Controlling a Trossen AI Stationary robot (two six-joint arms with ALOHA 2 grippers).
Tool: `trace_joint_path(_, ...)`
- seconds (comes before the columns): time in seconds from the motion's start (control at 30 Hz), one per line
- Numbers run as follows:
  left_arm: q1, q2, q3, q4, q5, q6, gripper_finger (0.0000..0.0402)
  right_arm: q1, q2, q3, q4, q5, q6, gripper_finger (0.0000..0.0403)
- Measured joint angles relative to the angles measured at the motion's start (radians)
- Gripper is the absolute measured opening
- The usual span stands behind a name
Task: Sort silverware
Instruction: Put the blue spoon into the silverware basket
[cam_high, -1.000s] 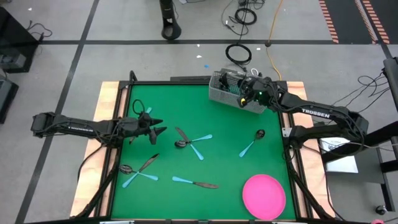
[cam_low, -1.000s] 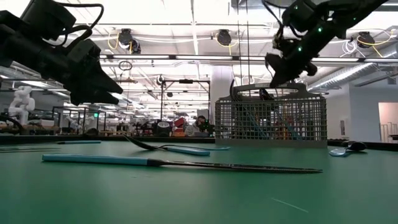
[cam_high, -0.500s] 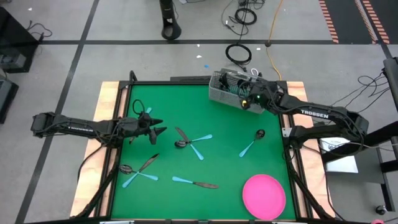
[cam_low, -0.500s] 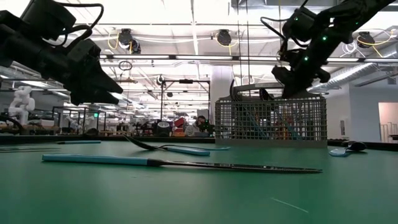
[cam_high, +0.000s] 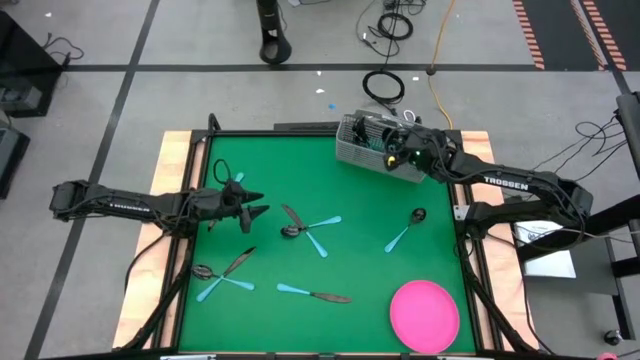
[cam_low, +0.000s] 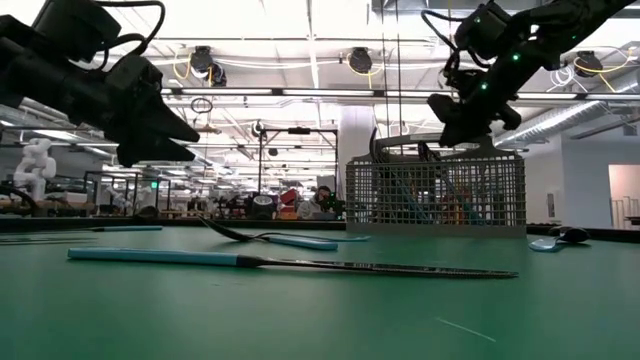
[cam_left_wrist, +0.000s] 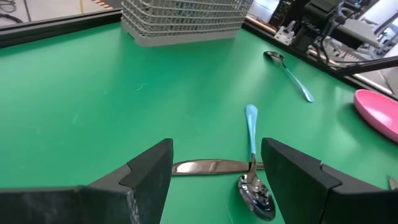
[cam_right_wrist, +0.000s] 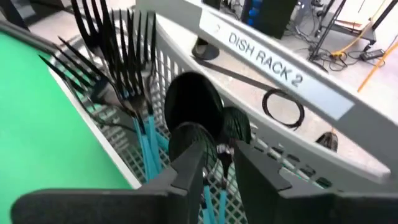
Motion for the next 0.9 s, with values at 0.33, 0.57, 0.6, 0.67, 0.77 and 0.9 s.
trace_joint_path(0.33, -0.008, 0.0, 0.0, 0.001, 0.008, 0.012, 0.0247, 0.0, -0.017, 0.027, 0.055, -0.187, -0.029, 0.0091)
trace_joint_path(0.57, -0.06, 0.0, 0.035, -0.005, 0.015, 0.035, 0.0247, 0.029, -0.041, 0.093, 0.121, -0.514, -0.041, 0.0087)
trace_joint_path(0.6, -0.071, 0.0, 0.051, -0.012, 0.028, 0.036, 0.0247, 0.042, -0.041, 0.094, 0.155, -0.568, -0.038, 0.0087)
trace_joint_path(0.67, -0.098, 0.0, 0.091, -0.05, 0.031, 0.035, 0.0247, 0.073, -0.041, 0.094, 0.222, -0.675, -0.014, 0.0087)
trace_joint_path(0.77, -0.144, 0.007, 0.148, -0.148, 0.02, 0.035, 0.0247, 0.128, -0.041, 0.094, 0.29, -0.779, -0.012, 0.0087)
trace_joint_path(0.9, -0.198, 0.04, 0.224, -0.288, -0.026, -0.011, 0.0247, 0.217, -0.041, 0.094, 0.32, -0.782, -0.034, 0.0087)
